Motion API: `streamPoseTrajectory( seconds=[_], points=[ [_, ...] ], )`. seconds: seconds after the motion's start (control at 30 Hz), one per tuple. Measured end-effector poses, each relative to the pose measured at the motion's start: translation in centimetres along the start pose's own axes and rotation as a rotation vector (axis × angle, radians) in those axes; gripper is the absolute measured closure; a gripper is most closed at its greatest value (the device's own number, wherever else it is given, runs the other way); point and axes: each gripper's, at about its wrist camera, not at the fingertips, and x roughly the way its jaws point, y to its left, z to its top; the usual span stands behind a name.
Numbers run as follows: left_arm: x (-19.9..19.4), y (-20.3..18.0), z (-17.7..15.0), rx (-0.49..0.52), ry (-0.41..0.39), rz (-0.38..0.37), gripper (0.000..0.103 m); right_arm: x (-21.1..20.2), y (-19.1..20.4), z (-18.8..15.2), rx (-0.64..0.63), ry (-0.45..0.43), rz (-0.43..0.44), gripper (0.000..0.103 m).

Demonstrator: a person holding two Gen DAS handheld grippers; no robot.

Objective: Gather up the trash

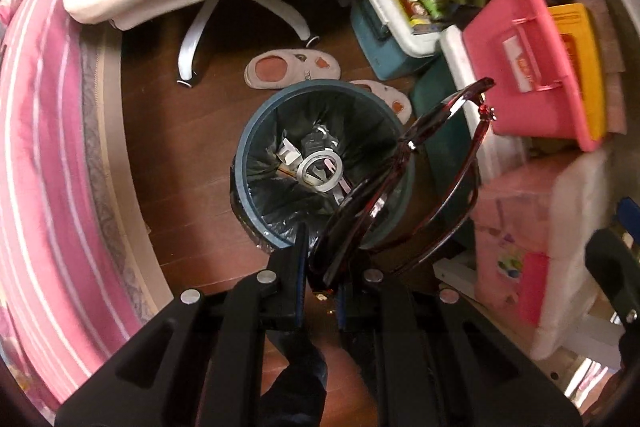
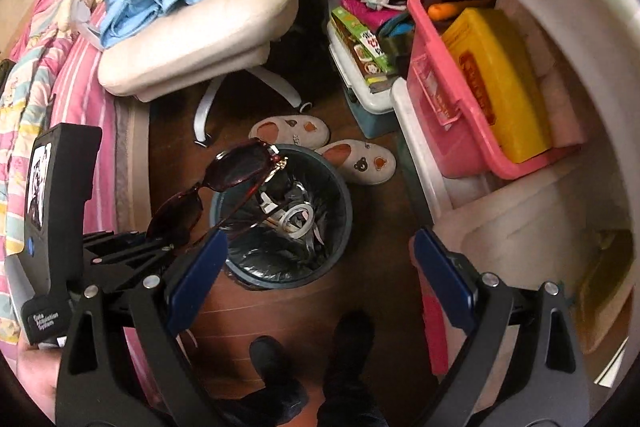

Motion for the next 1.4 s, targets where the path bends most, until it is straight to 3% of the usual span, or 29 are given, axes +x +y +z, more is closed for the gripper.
streamPoseTrajectory(
  seconds=[0.53,0.8,1.13,1.4],
  points=[
    [8.9,0.5,3.0,-0.019,0.012,0.003,0.091,9.9,-0.3,0.6,-0.017,0.031,0.004,0.010],
    [11.3,1.1,3.5,-0.024,0.032,0.014,0.091,13.3,0.2,1.0,-0.034,0.057,0.009,0.010],
    [11.7,0.8,4.1,-0.025,0.027,0.015,0.089,13.6,-0.1,1.5,-0.036,0.059,-0.002,0.010],
    [7.6,-0.1,4.0,-0.018,0.019,0.018,0.088,9.5,-0.2,2.2,-0.027,0.052,-0.002,0.010]
  ],
)
